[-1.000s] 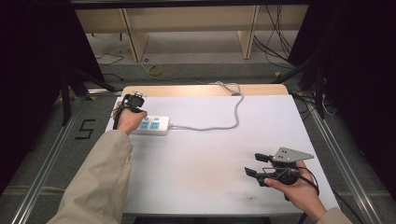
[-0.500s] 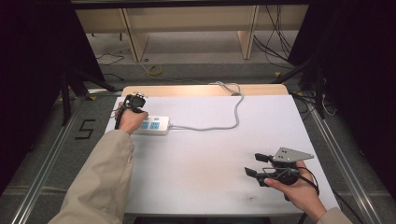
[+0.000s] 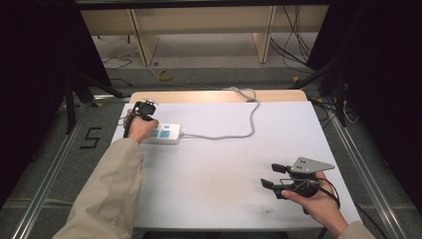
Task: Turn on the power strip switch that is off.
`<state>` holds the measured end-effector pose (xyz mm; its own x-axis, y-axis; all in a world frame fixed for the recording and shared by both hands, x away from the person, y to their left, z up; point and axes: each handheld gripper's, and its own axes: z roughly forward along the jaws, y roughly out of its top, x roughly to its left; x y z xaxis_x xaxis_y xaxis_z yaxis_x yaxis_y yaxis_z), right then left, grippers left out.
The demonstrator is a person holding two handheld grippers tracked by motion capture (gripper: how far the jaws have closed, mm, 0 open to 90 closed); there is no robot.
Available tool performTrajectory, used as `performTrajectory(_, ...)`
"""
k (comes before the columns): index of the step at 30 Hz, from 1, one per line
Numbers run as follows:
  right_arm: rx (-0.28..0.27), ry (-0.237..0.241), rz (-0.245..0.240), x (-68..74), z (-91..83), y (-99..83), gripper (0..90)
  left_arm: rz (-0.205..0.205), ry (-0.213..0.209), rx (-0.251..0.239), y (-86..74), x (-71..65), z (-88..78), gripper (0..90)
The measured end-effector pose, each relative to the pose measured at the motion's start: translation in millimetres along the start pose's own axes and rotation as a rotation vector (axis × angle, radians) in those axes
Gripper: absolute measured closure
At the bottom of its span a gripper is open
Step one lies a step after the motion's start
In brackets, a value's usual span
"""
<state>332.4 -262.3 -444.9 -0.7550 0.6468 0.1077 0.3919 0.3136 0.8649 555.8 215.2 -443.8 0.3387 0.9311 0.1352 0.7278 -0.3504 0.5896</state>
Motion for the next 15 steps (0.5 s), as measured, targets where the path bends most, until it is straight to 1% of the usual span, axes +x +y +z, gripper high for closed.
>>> performTrajectory(5,0.0,0.001,-0.001,0.1,0.1,0.0,30.8,-0.006,-0.001,-0.001,-0.3,0.6,0.5,90.0)
performTrajectory(15,-0.001,0.0,0.0,0.2,0.2,0.1,30.8,-0.003,0.0,0.009,-0.2,-0.1,3.1,90.0)
